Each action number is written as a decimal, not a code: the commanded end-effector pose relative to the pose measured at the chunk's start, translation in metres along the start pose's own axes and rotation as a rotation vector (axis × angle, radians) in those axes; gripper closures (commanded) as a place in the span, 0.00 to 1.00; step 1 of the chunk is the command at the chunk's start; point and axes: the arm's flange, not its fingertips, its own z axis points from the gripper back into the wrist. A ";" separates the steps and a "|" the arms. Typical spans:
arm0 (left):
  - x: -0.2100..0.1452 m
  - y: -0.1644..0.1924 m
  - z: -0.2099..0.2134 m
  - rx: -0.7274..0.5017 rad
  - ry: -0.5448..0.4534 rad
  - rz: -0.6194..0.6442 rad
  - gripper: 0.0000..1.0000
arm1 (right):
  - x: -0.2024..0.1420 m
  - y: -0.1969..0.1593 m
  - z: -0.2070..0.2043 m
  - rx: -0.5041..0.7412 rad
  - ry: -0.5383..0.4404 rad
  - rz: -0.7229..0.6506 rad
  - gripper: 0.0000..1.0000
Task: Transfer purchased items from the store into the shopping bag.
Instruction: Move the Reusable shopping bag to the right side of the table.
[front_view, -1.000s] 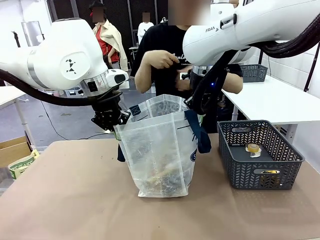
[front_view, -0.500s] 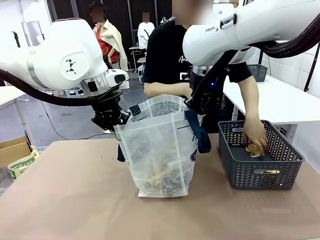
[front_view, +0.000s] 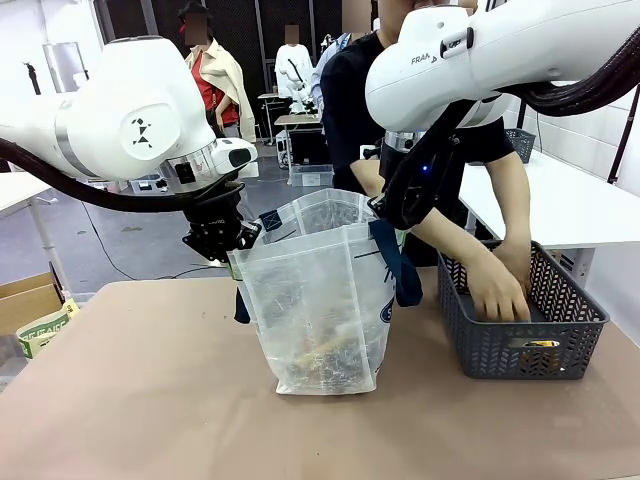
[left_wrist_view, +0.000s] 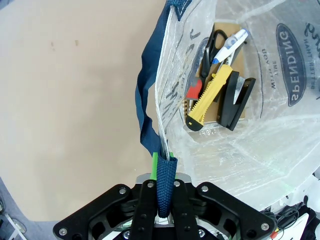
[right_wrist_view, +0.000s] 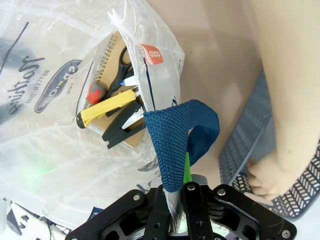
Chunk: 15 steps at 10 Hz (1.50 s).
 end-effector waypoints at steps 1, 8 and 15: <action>-0.004 0.003 0.001 0.009 -0.002 0.010 1.00 | 0.000 -0.003 0.000 0.000 -0.001 -0.002 1.00; -0.004 0.003 0.001 0.009 -0.002 0.010 1.00 | 0.000 -0.003 0.000 0.000 -0.001 -0.002 1.00; -0.004 0.003 0.001 0.009 -0.002 0.010 1.00 | 0.000 -0.003 0.000 0.000 -0.001 -0.002 1.00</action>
